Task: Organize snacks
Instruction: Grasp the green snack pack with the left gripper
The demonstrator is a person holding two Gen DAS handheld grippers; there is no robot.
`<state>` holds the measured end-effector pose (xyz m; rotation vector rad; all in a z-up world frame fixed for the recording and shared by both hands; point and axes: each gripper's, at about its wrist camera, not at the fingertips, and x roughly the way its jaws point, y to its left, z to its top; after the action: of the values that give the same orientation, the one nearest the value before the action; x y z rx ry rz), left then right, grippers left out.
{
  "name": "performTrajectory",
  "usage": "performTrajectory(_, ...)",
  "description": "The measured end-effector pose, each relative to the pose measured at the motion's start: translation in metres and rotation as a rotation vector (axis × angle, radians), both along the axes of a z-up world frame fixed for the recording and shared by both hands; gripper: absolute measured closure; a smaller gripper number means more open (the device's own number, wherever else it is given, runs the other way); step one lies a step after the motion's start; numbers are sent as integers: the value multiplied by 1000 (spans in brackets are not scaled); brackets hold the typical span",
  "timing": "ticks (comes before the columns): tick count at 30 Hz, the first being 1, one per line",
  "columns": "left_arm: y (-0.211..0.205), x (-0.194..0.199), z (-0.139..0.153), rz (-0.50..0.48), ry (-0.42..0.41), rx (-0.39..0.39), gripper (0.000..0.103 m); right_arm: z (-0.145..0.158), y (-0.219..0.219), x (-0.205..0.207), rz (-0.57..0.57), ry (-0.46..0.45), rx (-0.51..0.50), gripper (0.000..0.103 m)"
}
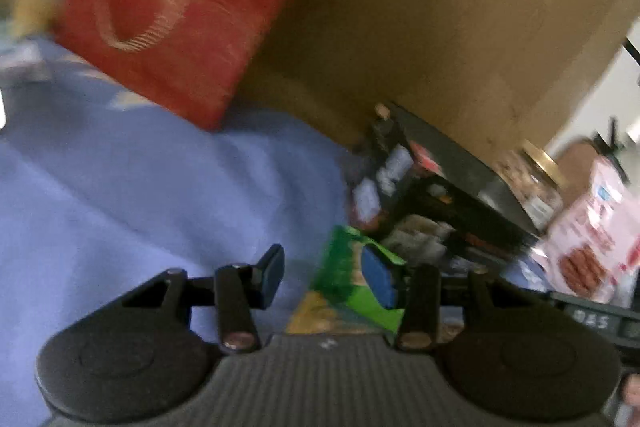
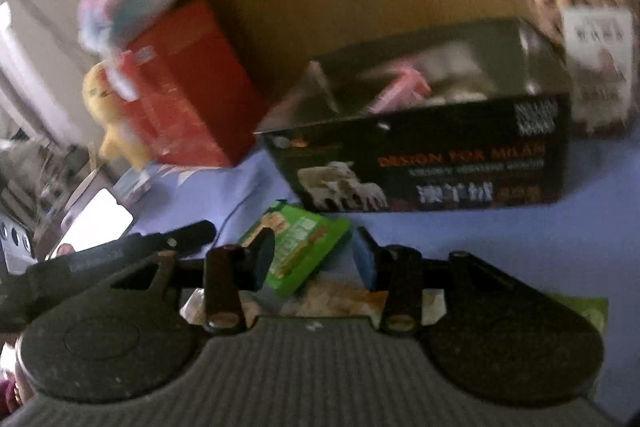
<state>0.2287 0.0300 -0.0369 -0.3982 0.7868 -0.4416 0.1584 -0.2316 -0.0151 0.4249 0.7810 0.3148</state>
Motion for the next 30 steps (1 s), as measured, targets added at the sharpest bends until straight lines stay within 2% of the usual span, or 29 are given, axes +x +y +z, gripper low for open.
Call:
performTrajectory(3,-14,4,2,-59,-26,32,60,-6,-6,3,-32,45,17,57)
performTrajectory(5,-18,5,-4,-81,-12,1,60,-12,-9,8,-45,85,28,57)
performTrajectory(7,-17,5,-12,-83,3,3,58,-20,-9,15,-45,115,65,57)
performTrajectory(10,-8,5,-12,-79,5,-18,57,-23,-5,19,-41,113,116,57)
performTrajectory(13,10,6,-9,-52,23,-96,57,-26,-3,15,-25,114,174,57)
performTrajectory(16,18,10,-10,-26,45,-137,59,-29,-6,10,-27,108,217,57)
performTrajectory(19,17,14,-15,-67,83,-160,59,-31,-10,11,-31,115,255,58)
performTrajectory(22,7,15,-18,-94,80,-150,60,-32,-11,14,-20,111,258,58)
performTrajectory(24,-1,15,-21,-126,83,-157,62,-33,-8,15,5,99,252,66)
performTrajectory(26,-6,9,-18,-130,52,-115,62,-34,-6,14,9,92,236,75)
performTrajectory(30,-4,5,-18,-152,69,-140,68,-30,-6,6,8,78,227,77)
